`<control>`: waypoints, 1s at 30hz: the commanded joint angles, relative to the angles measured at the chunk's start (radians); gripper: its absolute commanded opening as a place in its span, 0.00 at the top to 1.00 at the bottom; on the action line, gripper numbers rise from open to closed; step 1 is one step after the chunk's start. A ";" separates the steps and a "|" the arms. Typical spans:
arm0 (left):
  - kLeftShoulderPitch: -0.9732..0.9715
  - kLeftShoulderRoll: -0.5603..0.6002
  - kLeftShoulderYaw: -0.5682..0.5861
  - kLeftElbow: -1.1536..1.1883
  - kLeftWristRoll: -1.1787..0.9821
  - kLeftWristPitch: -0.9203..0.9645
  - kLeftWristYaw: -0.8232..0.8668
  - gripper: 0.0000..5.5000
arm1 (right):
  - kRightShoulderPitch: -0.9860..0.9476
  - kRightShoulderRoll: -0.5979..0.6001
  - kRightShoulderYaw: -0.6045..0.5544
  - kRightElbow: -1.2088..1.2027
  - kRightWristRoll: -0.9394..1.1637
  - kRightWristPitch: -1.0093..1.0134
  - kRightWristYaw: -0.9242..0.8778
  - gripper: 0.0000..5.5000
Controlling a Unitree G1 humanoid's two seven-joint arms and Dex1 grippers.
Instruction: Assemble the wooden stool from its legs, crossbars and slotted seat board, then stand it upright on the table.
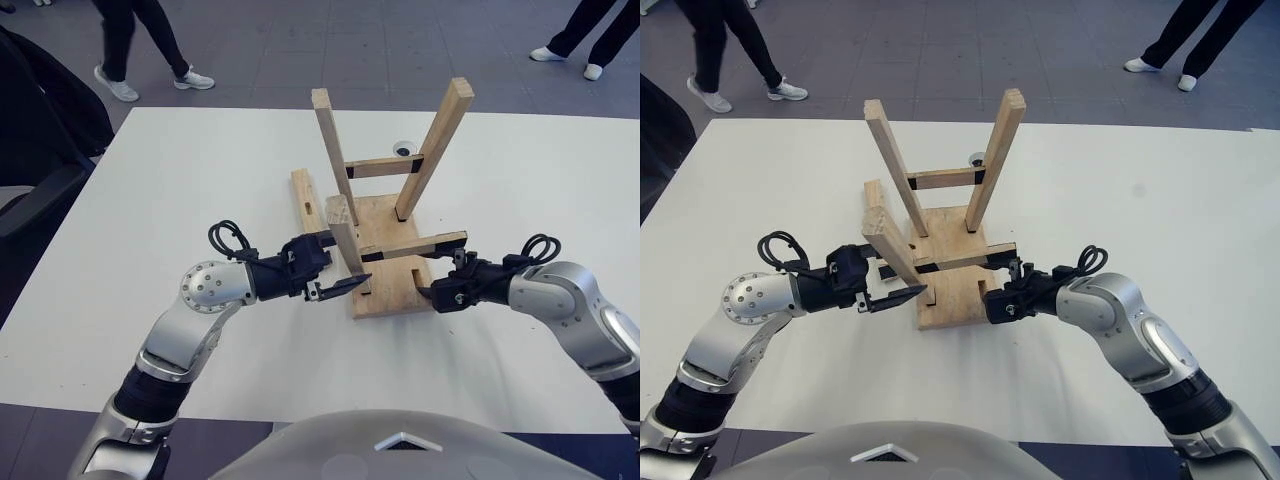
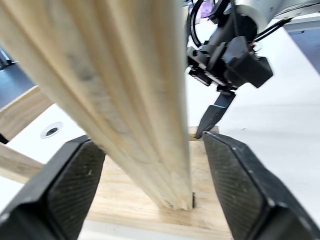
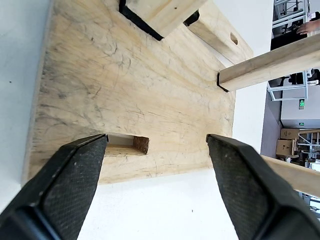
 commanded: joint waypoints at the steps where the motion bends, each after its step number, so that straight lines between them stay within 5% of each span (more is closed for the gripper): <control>1: 0.028 0.038 0.004 -0.020 -0.012 -0.013 -0.059 0.25 | 0.033 -0.002 0.036 0.028 -0.021 0.019 0.046 0.34; 9: 0.067 0.086 0.008 -0.057 -0.061 0.017 -0.147 0.00 | 0.023 0.003 0.031 0.039 -0.022 0.021 0.042 0.34; 21: 0.019 0.064 0.078 0.104 0.012 -0.091 -0.123 0.00 | 0.028 0.000 0.032 0.045 -0.035 0.034 0.043 0.34; 30: 0.184 0.043 0.014 0.094 0.176 -0.121 -0.012 0.00 | 0.147 0.073 -0.203 -0.104 0.305 0.063 -0.037 0.34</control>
